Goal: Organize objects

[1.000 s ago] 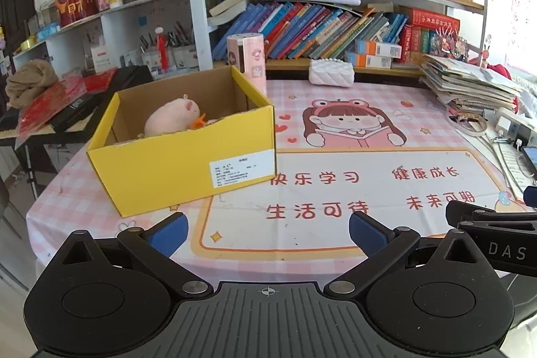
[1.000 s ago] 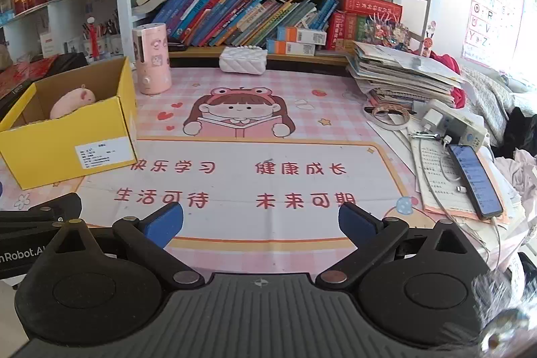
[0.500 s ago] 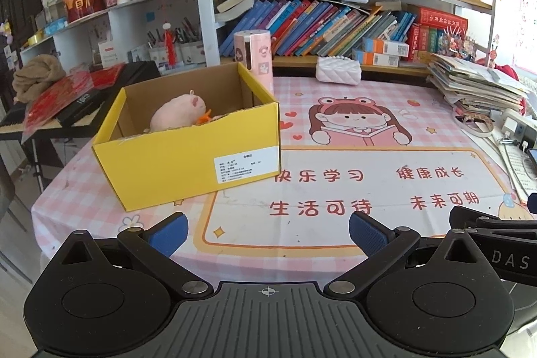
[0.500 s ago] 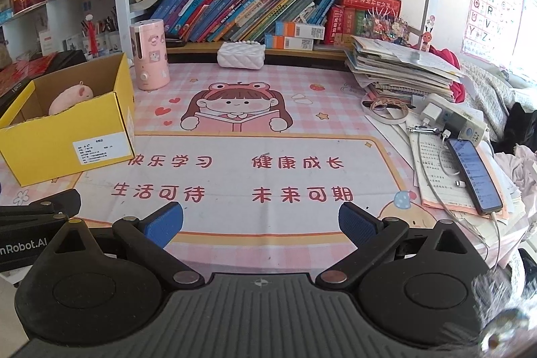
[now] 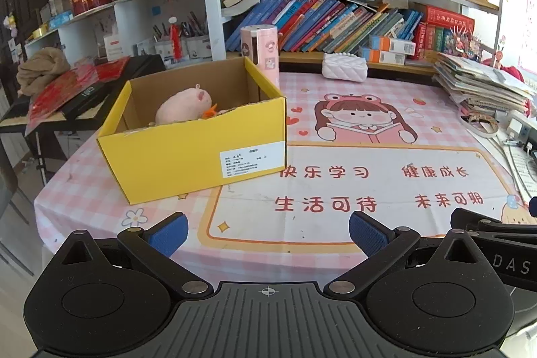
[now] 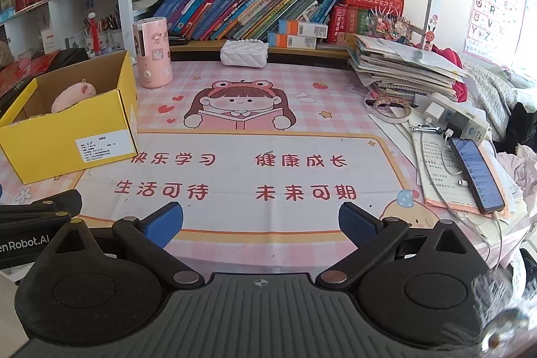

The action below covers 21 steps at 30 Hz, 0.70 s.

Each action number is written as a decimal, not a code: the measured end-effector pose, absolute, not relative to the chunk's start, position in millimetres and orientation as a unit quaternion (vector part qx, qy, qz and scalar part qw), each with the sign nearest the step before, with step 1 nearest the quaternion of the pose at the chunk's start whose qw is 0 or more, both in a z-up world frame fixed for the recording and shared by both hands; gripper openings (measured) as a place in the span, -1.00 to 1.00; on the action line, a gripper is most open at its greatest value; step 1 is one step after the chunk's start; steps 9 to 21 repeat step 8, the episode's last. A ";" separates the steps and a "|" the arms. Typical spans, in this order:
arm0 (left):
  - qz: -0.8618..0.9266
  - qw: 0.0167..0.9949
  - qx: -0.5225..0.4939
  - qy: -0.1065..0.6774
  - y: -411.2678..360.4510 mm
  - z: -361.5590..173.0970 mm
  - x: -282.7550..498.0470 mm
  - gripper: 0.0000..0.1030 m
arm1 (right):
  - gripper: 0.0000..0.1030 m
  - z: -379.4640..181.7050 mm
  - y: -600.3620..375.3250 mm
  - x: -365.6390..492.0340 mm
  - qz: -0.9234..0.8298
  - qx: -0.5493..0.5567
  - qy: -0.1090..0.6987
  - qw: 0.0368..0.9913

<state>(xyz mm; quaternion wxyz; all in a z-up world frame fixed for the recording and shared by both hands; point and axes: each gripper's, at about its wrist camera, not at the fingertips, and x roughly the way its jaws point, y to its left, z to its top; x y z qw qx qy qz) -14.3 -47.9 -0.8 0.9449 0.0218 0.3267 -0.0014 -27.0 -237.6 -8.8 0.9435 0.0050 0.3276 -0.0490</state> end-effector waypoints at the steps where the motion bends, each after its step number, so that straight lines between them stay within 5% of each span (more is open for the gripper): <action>1: -0.001 0.945 0.018 0.326 -47.1 -0.5 -14.4 0.99 | 0.94 -9.3 -236.5 -27.2 -0.048 0.005 0.328 0.944; 21: -0.001 0.944 0.011 0.328 -43.8 -2.8 -10.9 0.99 | 0.94 -13.4 -230.4 -24.9 -0.046 0.003 0.332 0.942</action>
